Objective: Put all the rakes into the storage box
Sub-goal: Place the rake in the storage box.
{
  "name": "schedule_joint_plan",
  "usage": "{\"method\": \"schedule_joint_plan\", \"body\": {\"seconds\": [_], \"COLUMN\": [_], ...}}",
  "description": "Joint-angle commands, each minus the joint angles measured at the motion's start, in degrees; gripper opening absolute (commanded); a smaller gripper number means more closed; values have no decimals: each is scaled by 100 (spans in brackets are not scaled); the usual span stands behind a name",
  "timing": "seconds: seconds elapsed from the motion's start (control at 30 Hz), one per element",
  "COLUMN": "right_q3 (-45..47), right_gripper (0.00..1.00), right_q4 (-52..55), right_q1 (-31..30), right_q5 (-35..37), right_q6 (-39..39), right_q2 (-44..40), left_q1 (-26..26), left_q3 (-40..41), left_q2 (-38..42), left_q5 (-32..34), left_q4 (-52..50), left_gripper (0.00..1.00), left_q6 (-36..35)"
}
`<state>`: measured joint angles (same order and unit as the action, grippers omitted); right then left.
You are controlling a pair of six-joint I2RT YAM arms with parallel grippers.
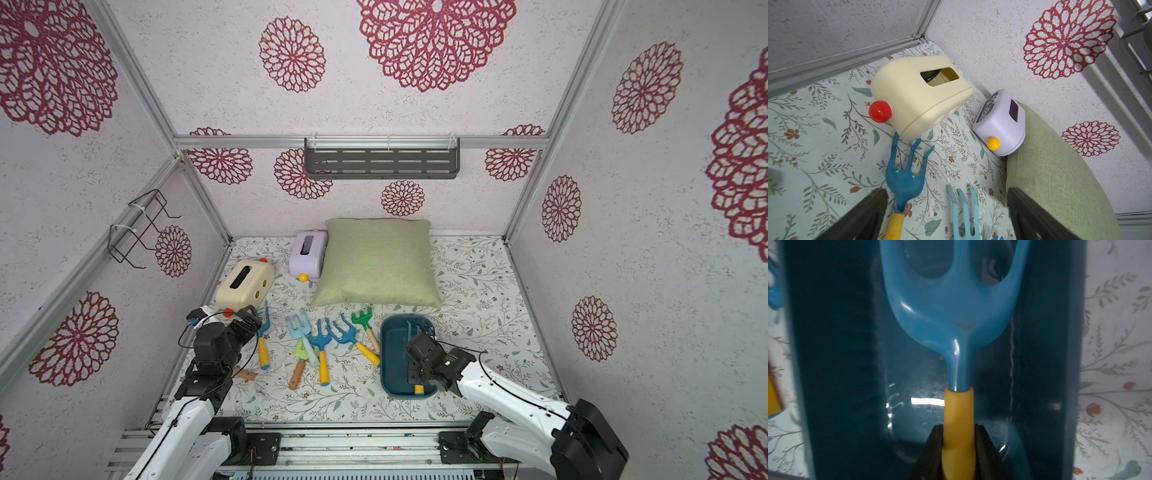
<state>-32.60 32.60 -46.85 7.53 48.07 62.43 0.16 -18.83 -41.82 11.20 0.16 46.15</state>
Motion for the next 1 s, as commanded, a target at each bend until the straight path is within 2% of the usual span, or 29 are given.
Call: {"method": "schedule_joint_plan", "body": {"seconds": [0.0, 0.1, 0.2, 0.3, 0.43, 0.57, 0.67, 0.77, 0.87, 0.97], "right_q3": [-9, -53, -138, -257, -453, -622, -607, -549, -514, -506], "right_gripper": [19, 21, 28, 45, 58, 65, 73, 82, 97, 99], "right_q4": [-282, -368, -246, -90, -38, -286, -675, -1046, -1250, -1332], "right_q1": [70, 119, 132, 132, 141, 191, 360, 555, 680, 788], "right_q5": [225, 281, 425, 491, 465, 440, 289, 22, -109, -196], "right_q6": [51, -30, -53, -80, -242, -440, -632, -818, -1006, -1230], "right_q2": [237, 424, 516, 364, -16, -359, -570, -754, -911, -954], "left_q1": [28, 30, 28, 28, 28, 33, 36, 28, -11, -262], "left_q3": [10, 10, 10, 7, -132, -444, -519, -706, -759, -891], "left_q2": [-4, 8, 29, 34, -72, -344, -521, -611, -560, -641], "left_q5": [15, 40, 39, 65, 33, 181, 268, 250, -76, -125], "left_q4": [89, 81, 71, 63, -70, -606, -1056, -2023, -2588, -2989], "left_gripper": [97, 97, 97, 97, 97, 97, 97, 97, 97, 97], "left_q6": [-37, -44, -49, -53, -35, 12, 520, 1098, 1340, 1323]}}
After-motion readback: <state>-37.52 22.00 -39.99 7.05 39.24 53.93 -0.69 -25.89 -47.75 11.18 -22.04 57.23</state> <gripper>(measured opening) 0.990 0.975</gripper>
